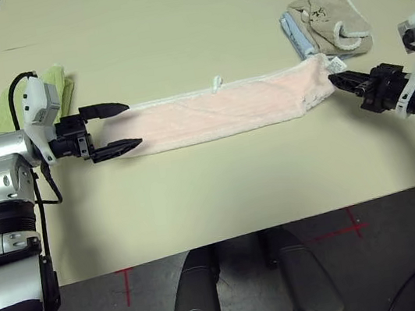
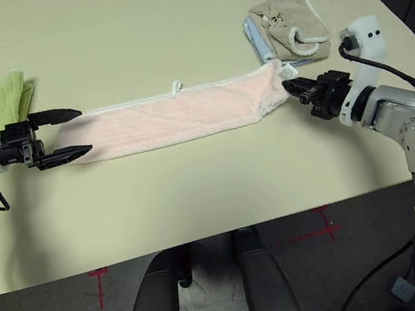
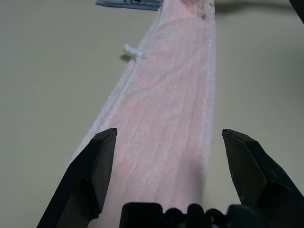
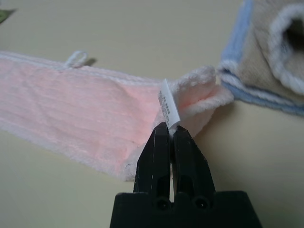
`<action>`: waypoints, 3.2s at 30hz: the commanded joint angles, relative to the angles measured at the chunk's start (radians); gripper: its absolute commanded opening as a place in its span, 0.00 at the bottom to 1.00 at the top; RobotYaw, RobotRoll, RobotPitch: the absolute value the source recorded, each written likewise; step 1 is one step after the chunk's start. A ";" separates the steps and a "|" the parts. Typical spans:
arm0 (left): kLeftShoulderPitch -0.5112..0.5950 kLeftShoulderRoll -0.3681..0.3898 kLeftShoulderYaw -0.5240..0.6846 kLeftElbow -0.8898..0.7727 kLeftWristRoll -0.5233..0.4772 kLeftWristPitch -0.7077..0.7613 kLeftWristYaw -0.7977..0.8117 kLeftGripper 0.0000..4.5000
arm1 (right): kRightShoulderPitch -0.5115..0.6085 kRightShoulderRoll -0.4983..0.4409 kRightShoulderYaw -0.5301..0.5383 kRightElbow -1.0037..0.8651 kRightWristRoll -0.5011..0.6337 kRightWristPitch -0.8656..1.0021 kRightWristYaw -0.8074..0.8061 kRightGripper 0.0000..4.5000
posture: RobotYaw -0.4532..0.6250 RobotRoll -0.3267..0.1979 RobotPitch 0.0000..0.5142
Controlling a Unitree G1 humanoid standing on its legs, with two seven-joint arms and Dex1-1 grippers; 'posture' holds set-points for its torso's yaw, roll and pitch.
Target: Fold the towel and set it aside.
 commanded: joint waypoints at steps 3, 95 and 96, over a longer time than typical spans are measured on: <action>0.013 -0.004 -0.012 -0.004 0.005 0.002 -0.015 1.00 | -0.054 -0.031 0.088 -0.045 -0.036 -0.032 0.113 0.01 | 0.42 0.62 0.56; 0.067 -0.021 -0.029 -0.137 -0.017 0.130 0.035 1.00 | -0.390 0.238 0.169 0.827 -0.323 -1.010 0.658 0.54 | 0.47 0.62 0.55; 0.069 -0.020 -0.028 -0.139 -0.018 0.131 0.036 1.00 | -0.395 0.240 0.172 0.847 -0.329 -1.027 0.674 0.45 | 0.48 0.62 0.55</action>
